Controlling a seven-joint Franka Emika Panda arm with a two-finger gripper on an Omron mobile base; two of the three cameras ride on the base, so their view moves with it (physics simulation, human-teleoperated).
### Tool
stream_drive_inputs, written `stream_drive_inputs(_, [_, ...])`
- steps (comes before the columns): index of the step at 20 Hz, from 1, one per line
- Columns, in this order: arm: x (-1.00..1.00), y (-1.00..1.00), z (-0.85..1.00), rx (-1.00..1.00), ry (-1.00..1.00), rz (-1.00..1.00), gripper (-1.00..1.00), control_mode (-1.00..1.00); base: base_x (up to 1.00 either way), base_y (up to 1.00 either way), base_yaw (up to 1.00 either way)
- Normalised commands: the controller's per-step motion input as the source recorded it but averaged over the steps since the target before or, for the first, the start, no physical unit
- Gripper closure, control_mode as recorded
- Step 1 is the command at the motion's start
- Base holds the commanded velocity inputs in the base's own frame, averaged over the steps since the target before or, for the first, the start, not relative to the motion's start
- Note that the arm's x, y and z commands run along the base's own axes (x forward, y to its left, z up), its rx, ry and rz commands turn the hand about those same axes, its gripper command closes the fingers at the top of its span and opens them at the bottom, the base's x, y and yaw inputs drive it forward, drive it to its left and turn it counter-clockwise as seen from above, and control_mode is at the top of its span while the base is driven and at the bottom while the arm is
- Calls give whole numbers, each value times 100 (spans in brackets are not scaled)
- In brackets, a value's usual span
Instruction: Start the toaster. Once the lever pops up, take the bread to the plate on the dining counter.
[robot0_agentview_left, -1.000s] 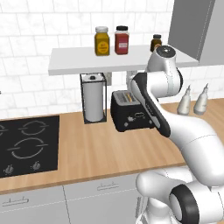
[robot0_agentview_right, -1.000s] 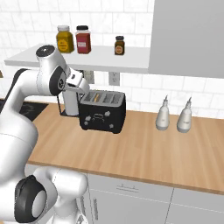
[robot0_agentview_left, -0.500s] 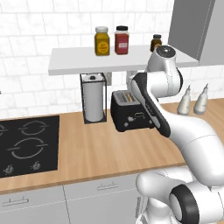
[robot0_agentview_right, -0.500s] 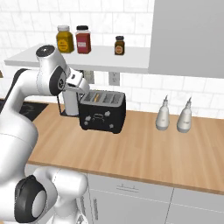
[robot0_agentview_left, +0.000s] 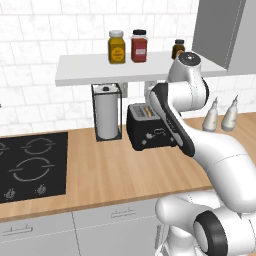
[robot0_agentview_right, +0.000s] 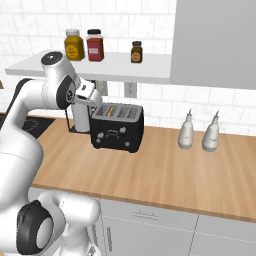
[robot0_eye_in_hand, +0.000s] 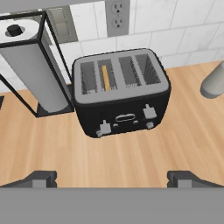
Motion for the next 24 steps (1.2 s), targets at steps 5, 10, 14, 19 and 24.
stream_drive_inputs(5, [0, 0, 0, 0, 0, 0, -100, -100, 0, 0, 0])
stream_drive_inputs(10, [0, 0, 0, 0, 0, 0, -100, -100, 0, 0, 0])
stream_drive_inputs(14, [0, 0, 0, 0, 0, 0, -100, -100, 0, 0, 0])
stream_drive_inputs(19, [0, 0, 0, 0, 0, 0, -100, -100, 0, 0, 0])
stream_drive_inputs(24, [0, 0, 0, 0, 0, 0, -100, -100, 0, 0, 0])
